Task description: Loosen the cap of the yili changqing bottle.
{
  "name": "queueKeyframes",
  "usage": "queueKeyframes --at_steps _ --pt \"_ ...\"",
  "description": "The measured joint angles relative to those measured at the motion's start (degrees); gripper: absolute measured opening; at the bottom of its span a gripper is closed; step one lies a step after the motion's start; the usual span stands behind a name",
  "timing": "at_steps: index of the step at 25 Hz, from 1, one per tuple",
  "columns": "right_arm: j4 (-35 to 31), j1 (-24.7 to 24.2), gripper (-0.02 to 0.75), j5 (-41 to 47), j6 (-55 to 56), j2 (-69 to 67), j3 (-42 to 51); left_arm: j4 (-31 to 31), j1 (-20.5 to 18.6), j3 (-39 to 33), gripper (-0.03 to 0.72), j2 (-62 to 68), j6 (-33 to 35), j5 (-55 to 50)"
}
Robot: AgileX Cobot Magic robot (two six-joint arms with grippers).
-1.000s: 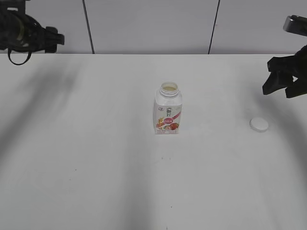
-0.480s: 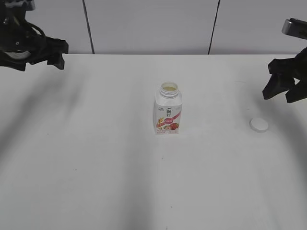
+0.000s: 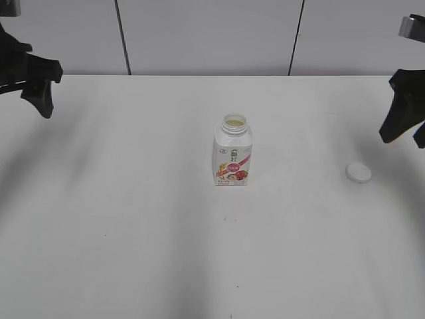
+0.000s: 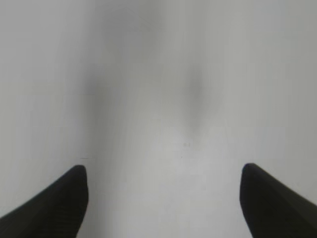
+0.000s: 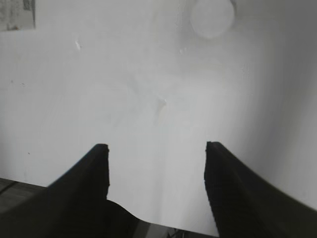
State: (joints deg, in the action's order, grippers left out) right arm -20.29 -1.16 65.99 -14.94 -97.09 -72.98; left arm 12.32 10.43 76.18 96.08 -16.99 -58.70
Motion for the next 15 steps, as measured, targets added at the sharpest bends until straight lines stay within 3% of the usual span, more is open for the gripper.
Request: queueKeyframes --at_steps 6,11,15 --pt "7.81 0.00 0.483 3.26 4.33 5.29 0.00 -1.73 0.00 0.00 0.551 -6.39 1.65 -8.62" --pt "8.45 0.00 0.483 3.32 5.07 12.43 0.00 -5.58 0.00 -1.00 0.538 -14.19 1.84 -10.75" --pt "8.98 0.00 0.482 3.43 5.13 19.56 0.74 -7.74 0.00 -6.32 0.524 -22.19 2.13 -10.94"
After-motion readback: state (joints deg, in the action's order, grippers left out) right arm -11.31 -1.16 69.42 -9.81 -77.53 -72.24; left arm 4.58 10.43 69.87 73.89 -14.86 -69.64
